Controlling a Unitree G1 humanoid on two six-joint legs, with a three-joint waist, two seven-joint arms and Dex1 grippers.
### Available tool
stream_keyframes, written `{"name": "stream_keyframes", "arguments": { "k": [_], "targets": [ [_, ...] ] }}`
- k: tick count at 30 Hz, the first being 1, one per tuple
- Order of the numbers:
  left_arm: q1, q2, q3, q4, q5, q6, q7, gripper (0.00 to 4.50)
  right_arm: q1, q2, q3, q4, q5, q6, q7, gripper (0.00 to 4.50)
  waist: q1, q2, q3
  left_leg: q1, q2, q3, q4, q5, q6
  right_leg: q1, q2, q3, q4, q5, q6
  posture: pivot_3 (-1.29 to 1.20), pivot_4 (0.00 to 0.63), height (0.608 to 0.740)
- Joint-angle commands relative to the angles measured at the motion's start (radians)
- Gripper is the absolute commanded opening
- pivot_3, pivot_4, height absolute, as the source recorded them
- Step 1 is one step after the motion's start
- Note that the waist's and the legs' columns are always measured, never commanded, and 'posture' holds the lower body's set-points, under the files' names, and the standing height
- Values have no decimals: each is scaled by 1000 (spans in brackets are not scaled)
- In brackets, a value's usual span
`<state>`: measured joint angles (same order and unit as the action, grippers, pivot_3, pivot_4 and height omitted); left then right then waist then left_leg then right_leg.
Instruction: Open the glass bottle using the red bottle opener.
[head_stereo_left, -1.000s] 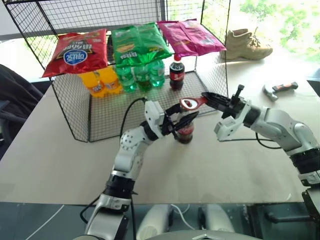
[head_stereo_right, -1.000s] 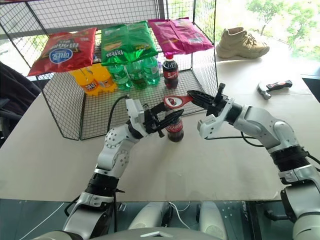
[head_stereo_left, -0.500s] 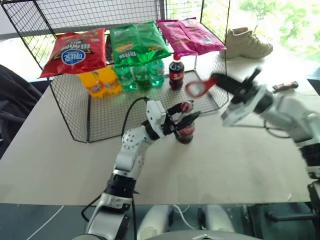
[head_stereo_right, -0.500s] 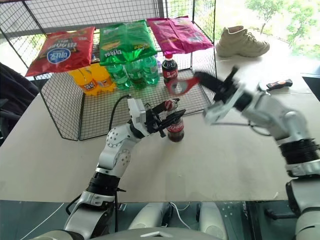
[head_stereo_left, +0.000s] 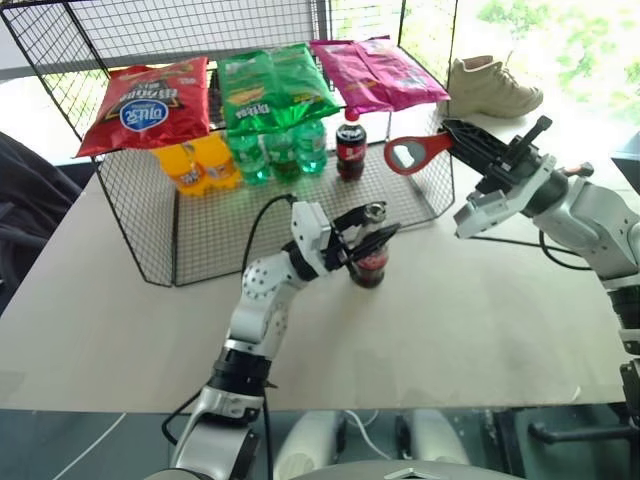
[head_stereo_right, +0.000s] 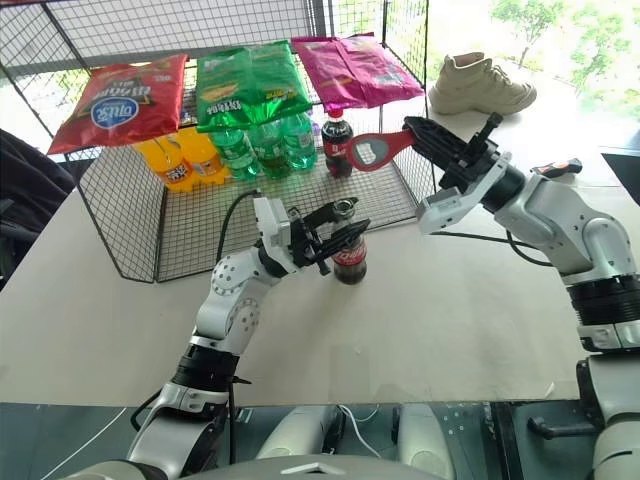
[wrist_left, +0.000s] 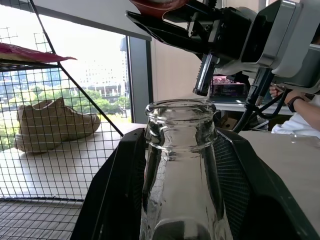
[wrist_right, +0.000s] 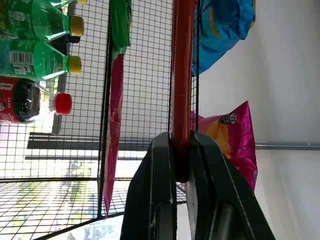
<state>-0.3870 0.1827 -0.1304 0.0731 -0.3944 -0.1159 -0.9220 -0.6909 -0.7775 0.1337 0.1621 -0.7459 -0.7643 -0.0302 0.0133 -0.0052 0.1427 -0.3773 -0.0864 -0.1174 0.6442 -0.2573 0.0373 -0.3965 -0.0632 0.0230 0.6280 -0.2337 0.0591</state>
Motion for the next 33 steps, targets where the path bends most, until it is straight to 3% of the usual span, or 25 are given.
{"name": "stream_keyframes", "arguments": {
  "k": [1,17,24,33],
  "targets": [
    [48,16,-29,47,26,43,-13,1517,8,10,-37,-25,47,9,-19,0,0,0,0,0,0,0,0,0,0,0,0,0,0,0,0,0,150,740],
    [39,30,-1,-2,-5,70,8,1517,147,129,-50,-9,248,124,52,0,-2,0,0,0,0,0,0,0,0,0,0,1,0,0,0,0,150,740],
    [45,32,4,-15,-7,82,9,4452,167,134,-55,-7,260,138,62,0,-3,0,1,-5,0,1,0,0,0,-8,1,2,3,0,0,0,150,740],
    [53,39,2,-26,-2,81,-5,4452,179,136,-56,-8,269,151,65,0,-2,0,1,-6,0,5,0,0,0,-12,0,5,7,0,0,0,150,740]
  ]
}}
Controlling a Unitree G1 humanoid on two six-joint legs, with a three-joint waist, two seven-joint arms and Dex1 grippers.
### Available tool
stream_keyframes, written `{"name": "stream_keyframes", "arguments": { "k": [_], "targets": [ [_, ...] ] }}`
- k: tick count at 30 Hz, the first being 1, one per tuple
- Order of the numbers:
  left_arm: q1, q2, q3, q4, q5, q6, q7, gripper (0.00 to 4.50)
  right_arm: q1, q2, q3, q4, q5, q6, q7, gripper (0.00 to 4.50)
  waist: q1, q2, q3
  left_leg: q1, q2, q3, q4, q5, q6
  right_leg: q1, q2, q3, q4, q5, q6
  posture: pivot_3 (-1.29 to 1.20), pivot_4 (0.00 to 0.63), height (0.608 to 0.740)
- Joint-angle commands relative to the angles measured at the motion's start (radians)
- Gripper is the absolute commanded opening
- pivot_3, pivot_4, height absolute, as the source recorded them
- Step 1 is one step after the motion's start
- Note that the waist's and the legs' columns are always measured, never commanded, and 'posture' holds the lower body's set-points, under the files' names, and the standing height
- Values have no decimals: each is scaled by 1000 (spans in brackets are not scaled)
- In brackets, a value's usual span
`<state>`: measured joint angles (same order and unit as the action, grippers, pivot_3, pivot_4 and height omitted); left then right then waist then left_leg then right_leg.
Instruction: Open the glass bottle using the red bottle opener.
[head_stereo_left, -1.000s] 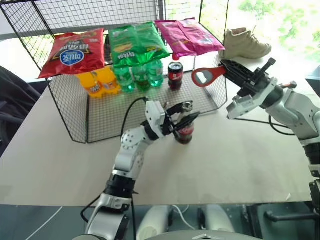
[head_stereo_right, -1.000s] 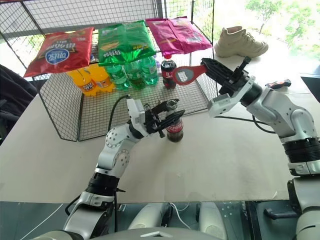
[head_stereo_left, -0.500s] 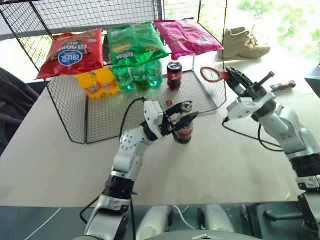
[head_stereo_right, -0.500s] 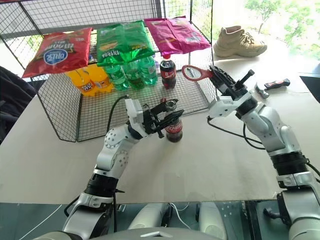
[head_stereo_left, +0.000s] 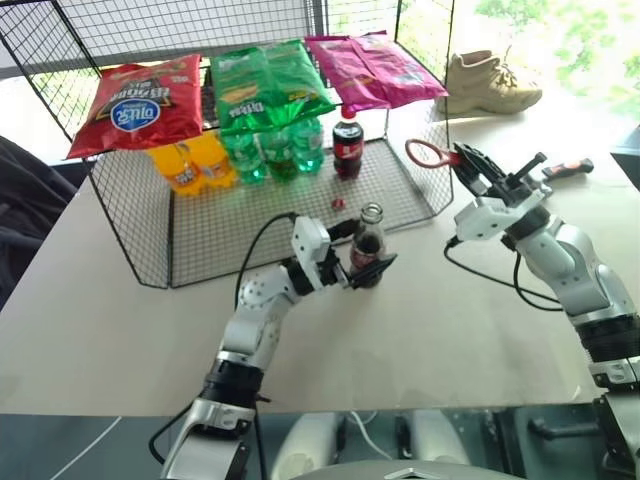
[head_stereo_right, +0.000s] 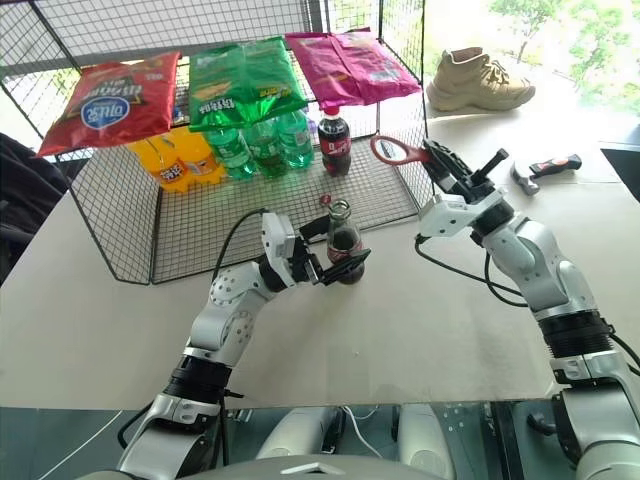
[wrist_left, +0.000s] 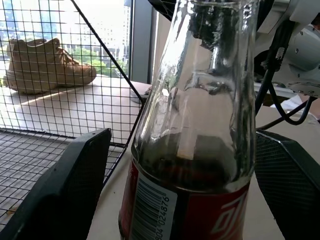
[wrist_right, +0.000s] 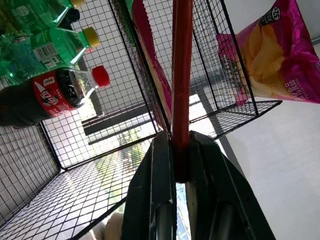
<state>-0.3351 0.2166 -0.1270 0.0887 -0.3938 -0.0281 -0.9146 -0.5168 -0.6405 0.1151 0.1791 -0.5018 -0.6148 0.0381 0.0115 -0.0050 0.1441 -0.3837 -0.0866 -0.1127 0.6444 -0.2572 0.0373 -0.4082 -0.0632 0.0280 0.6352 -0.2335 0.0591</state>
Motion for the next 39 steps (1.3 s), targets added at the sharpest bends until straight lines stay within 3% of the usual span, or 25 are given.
{"name": "stream_keyframes", "arguments": {
  "k": [1,13,21,26,36,39],
  "targets": [
    [3,7,-2,-44,-2,-7,-15,4452,9,0,-37,-25,28,3,-3,0,0,0,0,0,0,0,0,0,0,0,0,0,0,0,0,0,150,740],
    [85,95,8,-102,32,-30,-38,4452,228,109,-37,-122,218,103,103,0,0,0,0,1,1,3,1,0,0,-2,0,4,4,0,0,0,150,740],
    [198,161,22,-165,41,-24,-38,4452,450,224,-23,-265,467,328,250,0,-1,0,0,2,1,4,2,0,0,-1,-1,6,6,0,0,0,150,740],
    [259,184,56,-199,18,-6,-19,4452,564,220,-11,-379,621,499,390,0,0,0,0,2,2,4,1,-1,2,-1,-3,7,6,0,0,0,150,740],
    [415,227,135,-279,5,31,34,4452,681,177,-80,-549,840,842,488,0,0,0,0,2,2,4,2,-3,5,-1,-4,6,6,0,0,0,150,740],
    [454,239,172,-283,25,54,88,4500,704,153,-127,-570,875,907,491,1254,1,0,0,2,2,4,2,-3,5,-1,-4,6,5,0,0,0,150,740]
  ]
}}
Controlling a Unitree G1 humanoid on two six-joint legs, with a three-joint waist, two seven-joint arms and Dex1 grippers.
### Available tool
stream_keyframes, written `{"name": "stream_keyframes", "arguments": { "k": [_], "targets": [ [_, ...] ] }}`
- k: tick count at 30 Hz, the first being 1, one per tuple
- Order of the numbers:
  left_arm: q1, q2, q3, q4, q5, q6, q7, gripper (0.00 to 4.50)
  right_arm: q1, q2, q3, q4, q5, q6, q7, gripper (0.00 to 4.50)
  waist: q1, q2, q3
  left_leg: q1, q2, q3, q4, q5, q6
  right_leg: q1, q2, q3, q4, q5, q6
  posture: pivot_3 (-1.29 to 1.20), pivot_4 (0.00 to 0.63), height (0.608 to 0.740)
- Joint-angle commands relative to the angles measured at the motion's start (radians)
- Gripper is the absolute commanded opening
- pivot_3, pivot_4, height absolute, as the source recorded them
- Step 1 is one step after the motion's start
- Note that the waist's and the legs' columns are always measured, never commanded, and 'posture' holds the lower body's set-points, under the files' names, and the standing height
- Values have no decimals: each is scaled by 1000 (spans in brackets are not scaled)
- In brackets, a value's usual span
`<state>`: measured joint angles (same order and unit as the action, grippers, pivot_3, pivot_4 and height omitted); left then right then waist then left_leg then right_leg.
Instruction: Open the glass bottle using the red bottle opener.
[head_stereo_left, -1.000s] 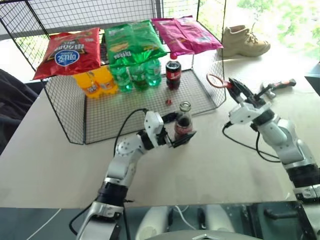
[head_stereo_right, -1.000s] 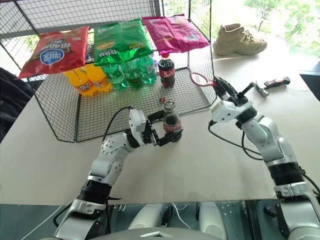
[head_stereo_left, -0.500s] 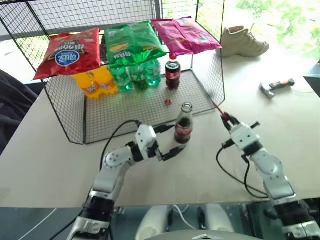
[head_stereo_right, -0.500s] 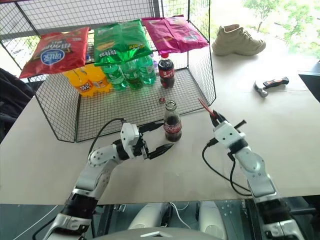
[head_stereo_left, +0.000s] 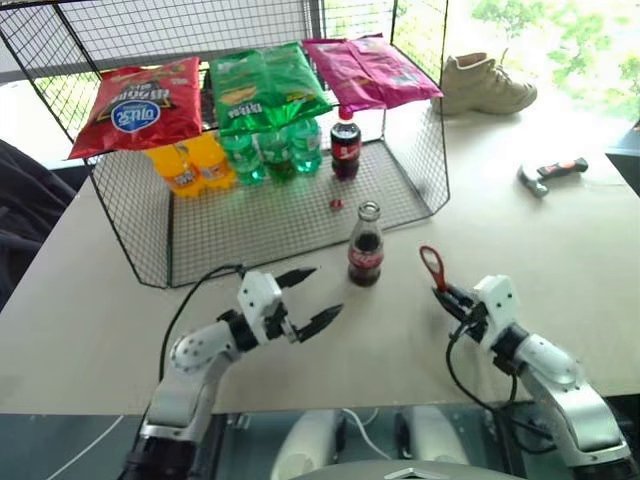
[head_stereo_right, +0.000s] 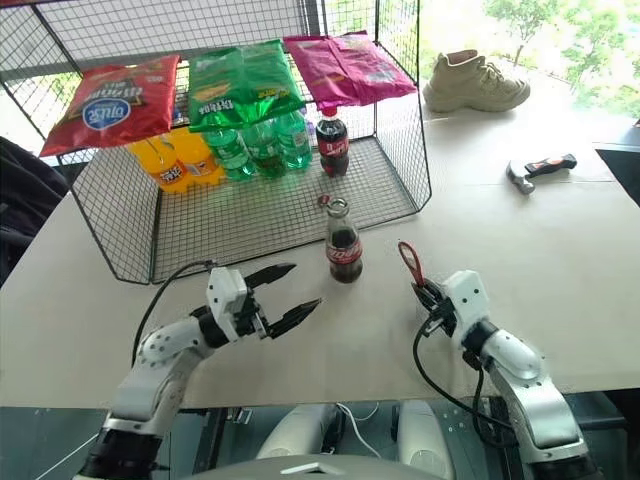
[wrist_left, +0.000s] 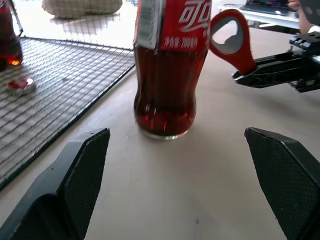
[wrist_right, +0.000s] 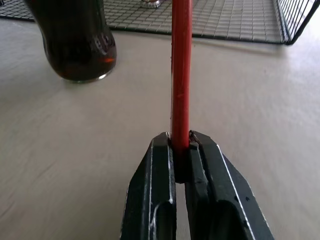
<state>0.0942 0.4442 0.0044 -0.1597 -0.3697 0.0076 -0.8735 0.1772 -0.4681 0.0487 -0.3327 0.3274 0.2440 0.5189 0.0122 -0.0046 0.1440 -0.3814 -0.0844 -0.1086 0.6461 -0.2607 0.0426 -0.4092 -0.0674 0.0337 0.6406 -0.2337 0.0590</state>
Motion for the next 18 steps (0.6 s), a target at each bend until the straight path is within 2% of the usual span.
{"name": "stream_keyframes", "arguments": {
  "k": [1,3,4,5,7,12,18],
  "targets": [
    [33,15,52,-34,11,27,68,4500,18,-29,-80,-58,52,60,13,1626,0,0,0,0,0,0,0,0,0,0,0,0,0,0,0,0,150,740],
    [45,21,72,-35,26,44,103,4500,36,-53,-117,-54,60,69,29,2693,1,0,0,0,0,0,0,0,0,0,0,0,0,0,0,0,150,740],
    [50,25,77,-37,31,49,114,4500,45,-62,-132,-51,64,66,41,2955,2,0,0,0,0,-1,1,0,0,0,0,-1,0,0,0,0,150,740],
    [57,30,82,-40,34,54,122,4500,54,-69,-148,-49,71,63,51,3620,2,0,0,0,0,-1,1,0,0,1,0,-3,0,0,0,0,150,740],
    [89,41,99,-57,21,67,123,4500,87,-74,-204,-50,134,34,114,4427,2,0,0,0,0,-1,1,0,0,1,0,-3,0,0,0,0,150,740],
    [169,82,139,-82,17,67,105,4500,176,-131,-295,11,154,-73,273,4427,1,0,0,0,0,-1,1,-1,1,1,-1,-3,-1,0,0,0,150,740],
    [213,117,171,-95,26,66,101,4500,184,-145,-374,116,178,-181,393,4427,1,0,0,1,0,-1,2,-1,1,3,-1,-3,-1,-1,0,0,150,740]
  ]
}}
